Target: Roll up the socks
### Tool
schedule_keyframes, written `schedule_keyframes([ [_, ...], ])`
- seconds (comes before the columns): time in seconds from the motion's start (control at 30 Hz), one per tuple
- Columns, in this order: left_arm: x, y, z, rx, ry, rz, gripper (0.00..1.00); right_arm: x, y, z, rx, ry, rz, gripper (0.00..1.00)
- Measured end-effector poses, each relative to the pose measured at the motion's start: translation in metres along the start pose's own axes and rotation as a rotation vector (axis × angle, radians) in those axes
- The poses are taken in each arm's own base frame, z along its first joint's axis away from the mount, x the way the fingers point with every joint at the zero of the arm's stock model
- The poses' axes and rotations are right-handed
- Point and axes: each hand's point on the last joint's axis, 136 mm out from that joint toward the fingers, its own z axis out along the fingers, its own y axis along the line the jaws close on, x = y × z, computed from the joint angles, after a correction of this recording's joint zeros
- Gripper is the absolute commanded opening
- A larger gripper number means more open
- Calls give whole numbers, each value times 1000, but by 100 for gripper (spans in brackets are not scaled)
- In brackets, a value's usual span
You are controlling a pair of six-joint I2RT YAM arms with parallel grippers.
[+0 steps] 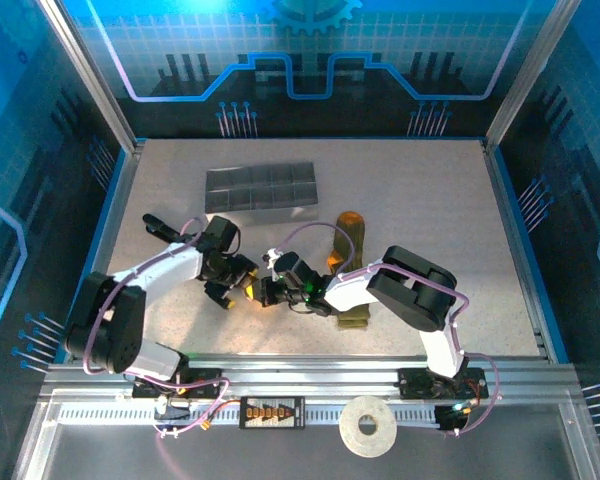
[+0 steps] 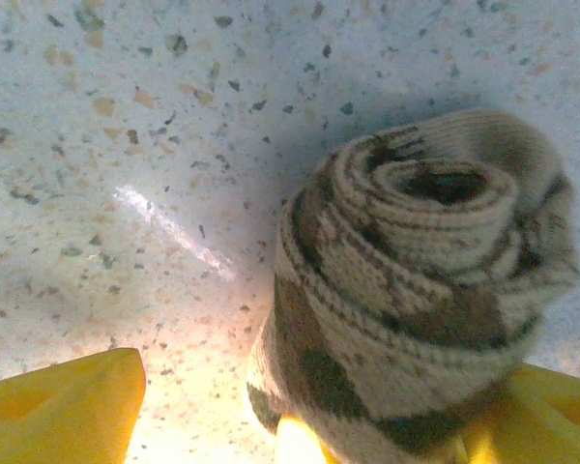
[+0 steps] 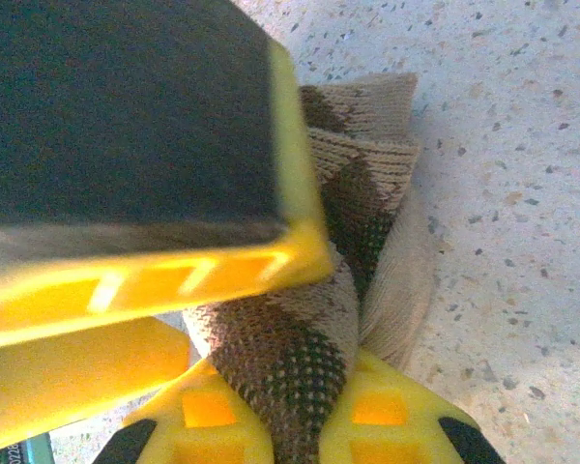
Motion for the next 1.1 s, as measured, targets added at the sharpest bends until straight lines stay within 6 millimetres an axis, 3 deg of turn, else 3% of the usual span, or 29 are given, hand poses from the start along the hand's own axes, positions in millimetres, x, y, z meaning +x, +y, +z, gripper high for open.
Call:
schedule_keyframes([
  [0.07, -4, -3, -17, 34, -45, -1, 86, -1, -2, -6, 30, 4, -19, 0],
  [0.27, -20, -30, -100, 215, -214, 0, 87, -6, -15, -35, 193, 55, -81, 0],
  [0.33, -22, -30, -112, 235, -237, -7, 86, -10, -18, -42, 242, 72, -98, 0],
  [0.53, -19, -15, -113, 204, -233, -38, 85, -25, -24, -65, 364, 104, -110, 0],
  [0.63, -18, -14, -114, 202, -232, -42, 84, -41, -24, -77, 419, 108, -95, 0],
  [0.83, -15, -13, -113, 200, -217, -38, 83, -101, -11, -106, 477, 40, 10, 0],
  [1.0, -3, -11, -110, 181, -192, 0, 83, -158, -7, -143, 521, -43, 217, 0],
  [1.1, 6, -9, -111, 176, -182, 29, 82, -191, -11, -153, 518, -73, 382, 0],
])
